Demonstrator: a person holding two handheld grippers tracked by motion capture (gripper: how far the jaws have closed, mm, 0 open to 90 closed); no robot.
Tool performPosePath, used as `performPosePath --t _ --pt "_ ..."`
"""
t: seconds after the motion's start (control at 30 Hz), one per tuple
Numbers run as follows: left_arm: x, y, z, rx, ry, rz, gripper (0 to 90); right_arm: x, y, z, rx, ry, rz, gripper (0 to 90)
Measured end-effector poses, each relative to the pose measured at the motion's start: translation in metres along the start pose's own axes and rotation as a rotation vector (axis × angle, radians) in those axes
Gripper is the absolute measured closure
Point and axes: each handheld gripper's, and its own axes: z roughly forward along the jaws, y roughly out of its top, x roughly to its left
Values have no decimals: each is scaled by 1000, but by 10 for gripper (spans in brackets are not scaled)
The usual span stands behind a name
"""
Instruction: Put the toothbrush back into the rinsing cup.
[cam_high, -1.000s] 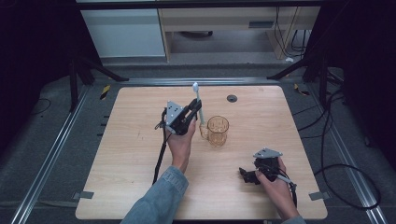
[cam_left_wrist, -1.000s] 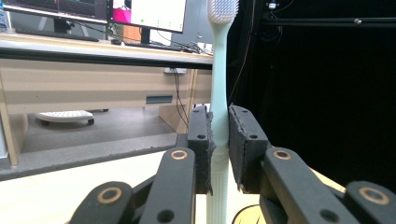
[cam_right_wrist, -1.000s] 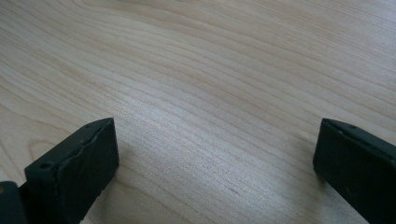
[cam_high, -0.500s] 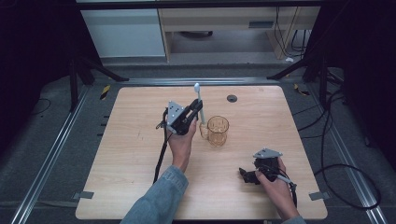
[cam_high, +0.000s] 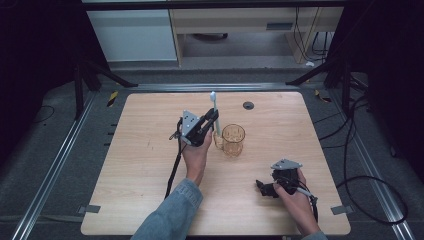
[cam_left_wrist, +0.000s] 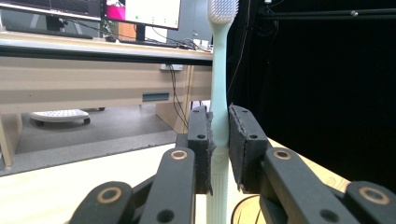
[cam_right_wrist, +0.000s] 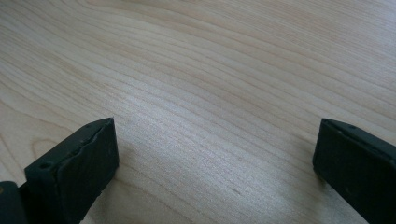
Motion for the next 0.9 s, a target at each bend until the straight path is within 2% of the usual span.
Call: performPosePath --t 0.1,0.43,0.9 --pt "0 -3 1 3 -4 -13 786 0 0 0 0 3 -3 7" --pt "1 -12 2 19 0 -17 786 0 0 0 1 5 -4 6" --pt "-3 -24 5 45 -1 3 786 1 0 0 1 10 -3 6"
